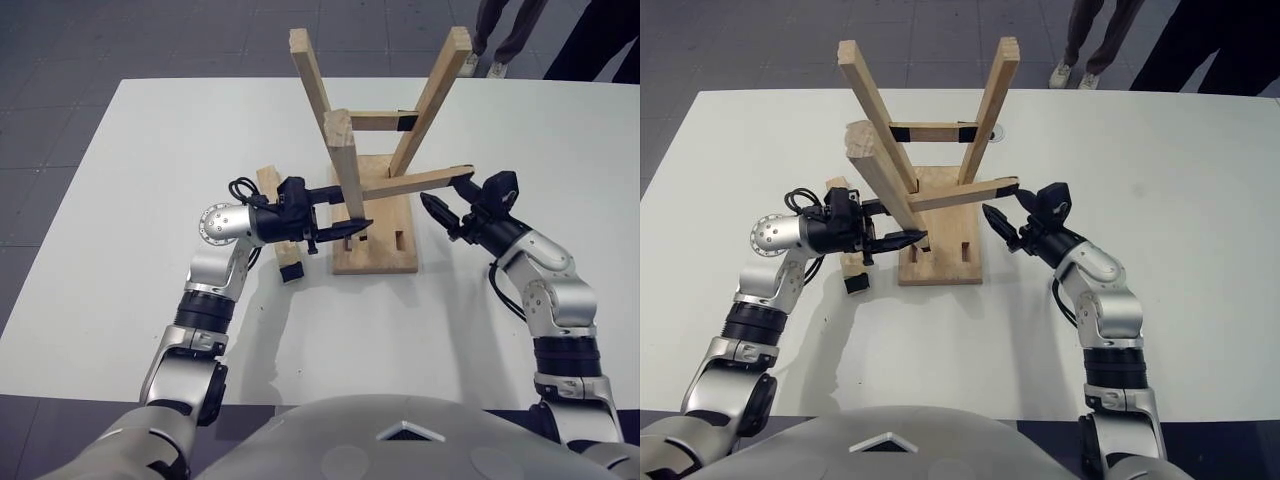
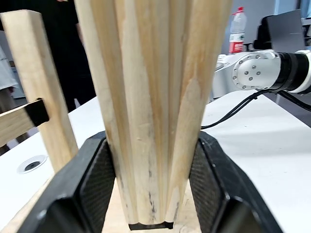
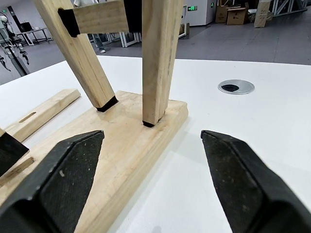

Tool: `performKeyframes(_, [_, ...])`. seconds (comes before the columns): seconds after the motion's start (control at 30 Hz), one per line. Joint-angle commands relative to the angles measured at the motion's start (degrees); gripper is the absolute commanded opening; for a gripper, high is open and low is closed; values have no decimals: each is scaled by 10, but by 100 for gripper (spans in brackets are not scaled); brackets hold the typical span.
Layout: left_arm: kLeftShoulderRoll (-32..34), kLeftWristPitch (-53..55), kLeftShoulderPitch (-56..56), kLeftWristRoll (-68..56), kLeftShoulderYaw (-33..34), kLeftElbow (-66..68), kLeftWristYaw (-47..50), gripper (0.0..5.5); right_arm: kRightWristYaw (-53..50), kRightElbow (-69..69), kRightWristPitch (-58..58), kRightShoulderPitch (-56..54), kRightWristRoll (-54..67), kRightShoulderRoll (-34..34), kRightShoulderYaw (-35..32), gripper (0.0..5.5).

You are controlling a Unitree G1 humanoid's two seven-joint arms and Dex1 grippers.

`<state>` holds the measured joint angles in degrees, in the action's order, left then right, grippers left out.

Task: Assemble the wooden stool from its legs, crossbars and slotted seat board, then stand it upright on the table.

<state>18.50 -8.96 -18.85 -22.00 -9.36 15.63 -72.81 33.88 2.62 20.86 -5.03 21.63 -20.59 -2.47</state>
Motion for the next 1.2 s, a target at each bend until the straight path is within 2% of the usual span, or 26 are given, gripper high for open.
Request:
performKeyframes(0.03, [7,1,-13,5,0,4,-11,205,7,-27,0,-15,-3,-18,-19,370])
performKeyframes(0.3, [39,11,16,-5,16,-21,-19,205,10,-46,-9,0,-7,-24,-29,370])
performKeyframes(1.2, [43,-59,42,19,16,41,-28,205,24,-49,-10,-6,-11,-32,-32,370])
